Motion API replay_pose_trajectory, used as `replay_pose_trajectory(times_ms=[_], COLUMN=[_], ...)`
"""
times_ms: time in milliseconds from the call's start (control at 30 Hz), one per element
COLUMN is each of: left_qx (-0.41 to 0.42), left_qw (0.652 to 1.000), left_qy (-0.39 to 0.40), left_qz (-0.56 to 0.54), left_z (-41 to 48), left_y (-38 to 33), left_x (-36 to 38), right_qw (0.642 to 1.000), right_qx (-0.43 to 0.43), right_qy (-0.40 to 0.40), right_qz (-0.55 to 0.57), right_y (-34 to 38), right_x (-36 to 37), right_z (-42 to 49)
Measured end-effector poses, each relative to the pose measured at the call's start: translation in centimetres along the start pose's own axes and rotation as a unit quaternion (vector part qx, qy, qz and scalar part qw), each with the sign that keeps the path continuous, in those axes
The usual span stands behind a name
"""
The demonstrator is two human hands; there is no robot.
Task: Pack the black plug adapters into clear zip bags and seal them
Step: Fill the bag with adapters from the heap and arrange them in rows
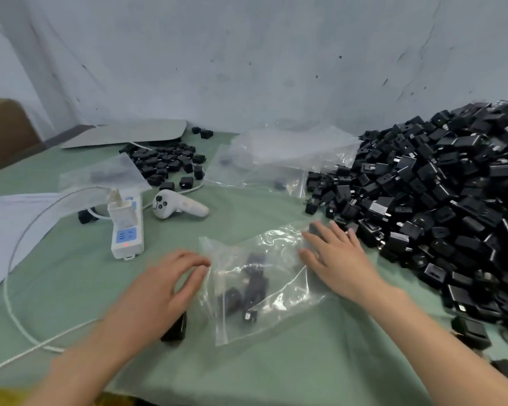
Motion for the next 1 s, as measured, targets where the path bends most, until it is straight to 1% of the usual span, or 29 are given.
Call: replay_pose_trajectory(times_ms=[33,67,100,133,167,200,233,300,333,400,433,533,667,733,800,833,900,967,1000], left_qx=[-0.009,-0.021,-0.031,-0.038,-0.038,-0.036,-0.037,-0.039,-0.053,-0.084,-0.086,-0.067,-0.052,-0.072,-0.103,-0.11,-0.084,-0.065,-0.076], left_qw=[1.0,0.999,0.996,0.99,0.983,0.976,0.974,0.98,0.987,0.995,0.995,0.994,0.982,0.968,0.946,0.943,0.953,0.96,0.954], left_qy=[0.006,0.035,0.077,0.12,0.158,0.185,0.194,0.167,0.135,0.053,0.035,0.044,0.042,0.028,0.005,0.0,0.015,0.041,0.049], left_qz=[0.009,0.025,0.045,0.068,0.089,0.105,0.113,0.098,0.067,-0.012,-0.04,-0.075,-0.175,-0.24,-0.307,-0.313,-0.289,-0.27,-0.285], left_z=[-0.8,-1.7,-2.6,-3.4,-4.1,-4.7,-4.9,-5.0,-4.8,-3.8,-3.2,-1.7,-0.3,0.5,1.2,1.5,2.1,2.8,3.3], left_y=[0.5,0.9,1.4,1.8,2.0,2.0,2.0,2.0,2.0,1.8,1.5,0.3,-0.3,-0.5,-0.8,-1.0,-1.6,-2.3,-2.5], left_x=[-0.8,-1.3,-1.6,-1.5,-1.2,-0.9,-0.6,-0.1,-0.1,0.0,0.3,1.9,2.8,3.0,3.5,3.7,4.1,4.6,4.8], right_qw=[0.998,0.99,0.981,0.974,0.972,0.974,0.979,0.987,0.989,0.991,0.992,0.995,0.992,0.984,0.978,0.976,0.971,0.966,0.963], right_qx=[-0.013,-0.039,-0.071,-0.102,-0.126,-0.137,-0.137,-0.121,-0.113,-0.102,-0.098,-0.09,-0.088,-0.093,-0.106,-0.117,-0.143,-0.174,-0.192], right_qy=[-0.058,-0.113,-0.15,-0.166,-0.161,-0.142,-0.112,-0.045,-0.019,0.006,0.003,-0.017,-0.052,-0.101,-0.13,-0.142,-0.165,-0.16,-0.15], right_qz=[0.033,0.07,0.1,0.113,0.114,0.109,0.101,0.094,0.096,0.089,0.075,0.031,0.075,0.11,0.124,0.117,0.099,0.102,0.112], right_y=[0.8,2.1,3.5,5.1,6.6,7.9,8.9,10.2,10.8,12.0,12.6,14.0,13.7,13.3,13.2,13.3,13.5,13.6,13.3], right_x=[-0.3,-0.6,-0.8,-1.0,-1.2,-1.3,-1.4,-1.3,-1.3,-1.2,-1.1,-0.8,-1.1,-1.4,-1.6,-1.6,-1.6,-1.8,-2.0], right_z=[-0.6,-1.5,-2.4,-3.3,-4.1,-4.8,-5.2,-5.5,-5.6,-5.9,-6.1,-6.6,-7.0,-7.4,-7.6,-7.7,-7.8,-7.7,-7.4])
Point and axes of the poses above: each hand's wrist, its own z-axis towards the middle knuckle, its own x-axis out of the palm, y = z × x, the point moved 1 cm from there along z, towards the middle knuckle, and after that the axes turned 6 degrees about x, right-handed, at the moved point
